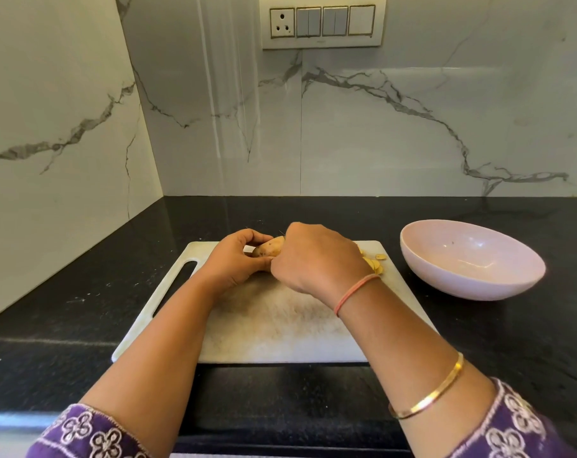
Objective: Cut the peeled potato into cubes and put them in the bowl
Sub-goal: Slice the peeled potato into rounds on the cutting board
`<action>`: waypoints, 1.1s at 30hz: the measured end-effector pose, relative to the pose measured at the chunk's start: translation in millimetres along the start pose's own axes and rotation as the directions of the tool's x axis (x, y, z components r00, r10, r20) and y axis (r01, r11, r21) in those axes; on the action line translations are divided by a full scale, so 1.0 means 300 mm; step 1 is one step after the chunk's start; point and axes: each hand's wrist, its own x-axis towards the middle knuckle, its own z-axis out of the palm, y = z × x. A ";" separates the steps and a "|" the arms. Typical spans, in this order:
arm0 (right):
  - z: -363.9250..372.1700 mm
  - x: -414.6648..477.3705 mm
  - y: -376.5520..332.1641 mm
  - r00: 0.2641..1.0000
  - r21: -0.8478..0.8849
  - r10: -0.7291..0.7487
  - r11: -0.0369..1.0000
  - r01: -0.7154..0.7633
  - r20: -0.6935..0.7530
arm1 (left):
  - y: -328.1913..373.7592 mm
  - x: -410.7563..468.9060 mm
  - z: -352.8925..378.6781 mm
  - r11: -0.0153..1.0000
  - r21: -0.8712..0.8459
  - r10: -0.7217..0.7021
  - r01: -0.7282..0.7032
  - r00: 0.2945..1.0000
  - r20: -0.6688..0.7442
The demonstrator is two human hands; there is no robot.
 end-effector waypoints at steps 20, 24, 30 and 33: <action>-0.085 0.109 -0.016 0.966 0.064 0.060 0.995 -0.078 0.251 | 0.001 0.003 0.000 0.996 -0.069 0.064 -0.064 0.998 -0.002; 0.027 0.077 -0.007 1.000 -0.019 0.009 1.000 -0.009 0.016 | -0.013 -0.001 0.002 0.999 -0.001 0.043 -0.043 0.998 -0.055; 0.136 0.012 0.039 0.993 -0.116 -0.047 0.993 0.034 -0.112 | -0.001 0.008 0.014 1.000 0.009 0.027 -0.026 0.998 -0.063; 0.151 -0.001 0.047 0.990 -0.125 -0.074 0.990 0.058 -0.122 | -0.003 0.005 0.018 1.000 0.021 0.017 -0.016 0.998 -0.060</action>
